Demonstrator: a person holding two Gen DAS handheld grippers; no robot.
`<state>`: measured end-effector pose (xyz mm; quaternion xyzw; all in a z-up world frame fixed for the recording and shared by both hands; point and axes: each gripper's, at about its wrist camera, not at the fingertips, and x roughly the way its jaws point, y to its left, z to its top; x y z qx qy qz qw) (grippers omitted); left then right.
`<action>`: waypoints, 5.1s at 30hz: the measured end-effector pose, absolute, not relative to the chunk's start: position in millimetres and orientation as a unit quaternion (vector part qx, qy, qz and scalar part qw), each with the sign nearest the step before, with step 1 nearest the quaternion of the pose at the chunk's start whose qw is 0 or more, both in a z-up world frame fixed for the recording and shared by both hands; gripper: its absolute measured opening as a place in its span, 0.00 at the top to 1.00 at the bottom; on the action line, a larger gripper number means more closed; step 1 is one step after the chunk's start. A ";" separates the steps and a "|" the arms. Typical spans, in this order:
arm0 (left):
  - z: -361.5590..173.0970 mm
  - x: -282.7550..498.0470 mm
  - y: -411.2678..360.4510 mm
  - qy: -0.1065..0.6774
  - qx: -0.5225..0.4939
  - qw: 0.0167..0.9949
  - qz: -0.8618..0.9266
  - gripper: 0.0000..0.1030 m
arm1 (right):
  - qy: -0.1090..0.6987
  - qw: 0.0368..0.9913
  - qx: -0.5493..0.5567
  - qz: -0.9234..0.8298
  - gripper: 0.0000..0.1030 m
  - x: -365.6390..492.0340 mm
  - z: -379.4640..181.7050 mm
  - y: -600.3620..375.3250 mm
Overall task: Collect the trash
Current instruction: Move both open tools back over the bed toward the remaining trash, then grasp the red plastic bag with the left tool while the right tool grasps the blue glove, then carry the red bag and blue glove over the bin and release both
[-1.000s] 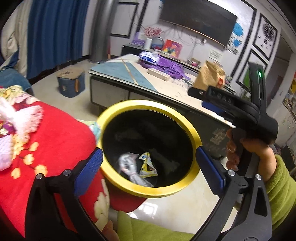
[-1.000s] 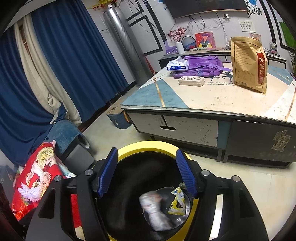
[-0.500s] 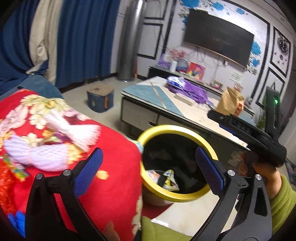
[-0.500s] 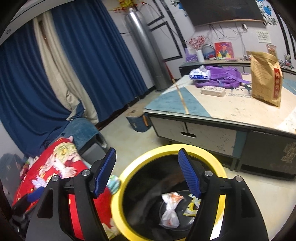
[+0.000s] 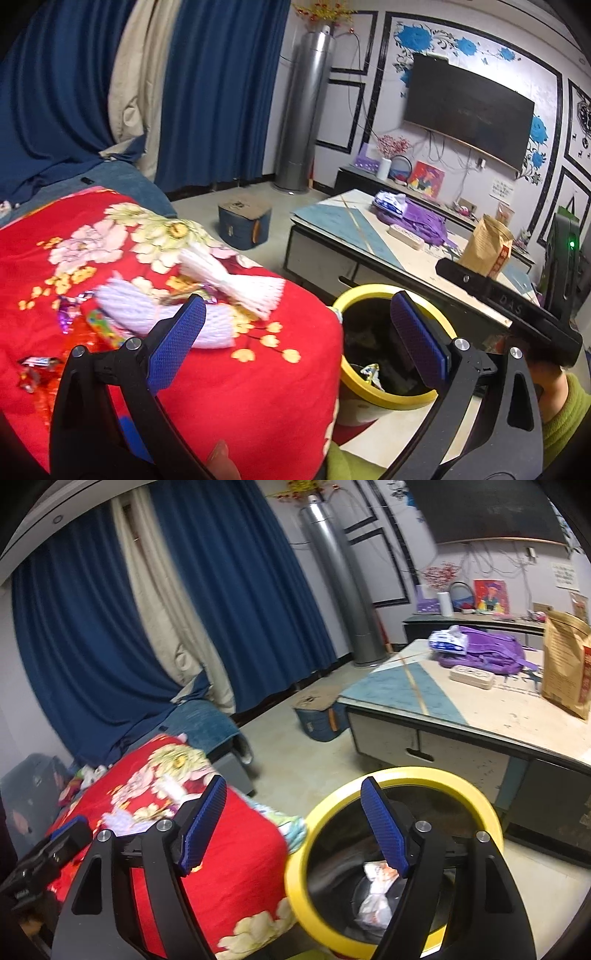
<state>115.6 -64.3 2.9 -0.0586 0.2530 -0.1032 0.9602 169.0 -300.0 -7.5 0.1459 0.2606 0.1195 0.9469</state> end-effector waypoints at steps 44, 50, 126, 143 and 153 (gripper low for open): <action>10.1 31.8 121.8 0.251 -0.138 0.958 0.034 0.11 | 0.301 0.893 0.016 0.335 0.21 101.1 -6.3 -112.0; -0.2 28.6 136.4 0.267 -0.169 0.948 0.029 0.11 | 0.315 0.881 -0.007 0.353 0.21 95.5 -14.9 -91.2; 9.4 18.9 66.3 0.283 -0.126 0.944 -0.111 0.92 | 0.341 0.869 0.040 0.357 0.87 108.9 -15.6 -121.9; 21.3 34.4 22.2 0.269 -0.094 0.950 -0.129 0.92 | 0.294 0.902 0.067 0.309 0.87 126.0 7.2 -178.8; 15.1 52.8 -4.8 0.273 -0.094 0.946 -0.150 0.92 | 0.288 0.917 0.086 0.261 0.87 141.9 5.8 -219.3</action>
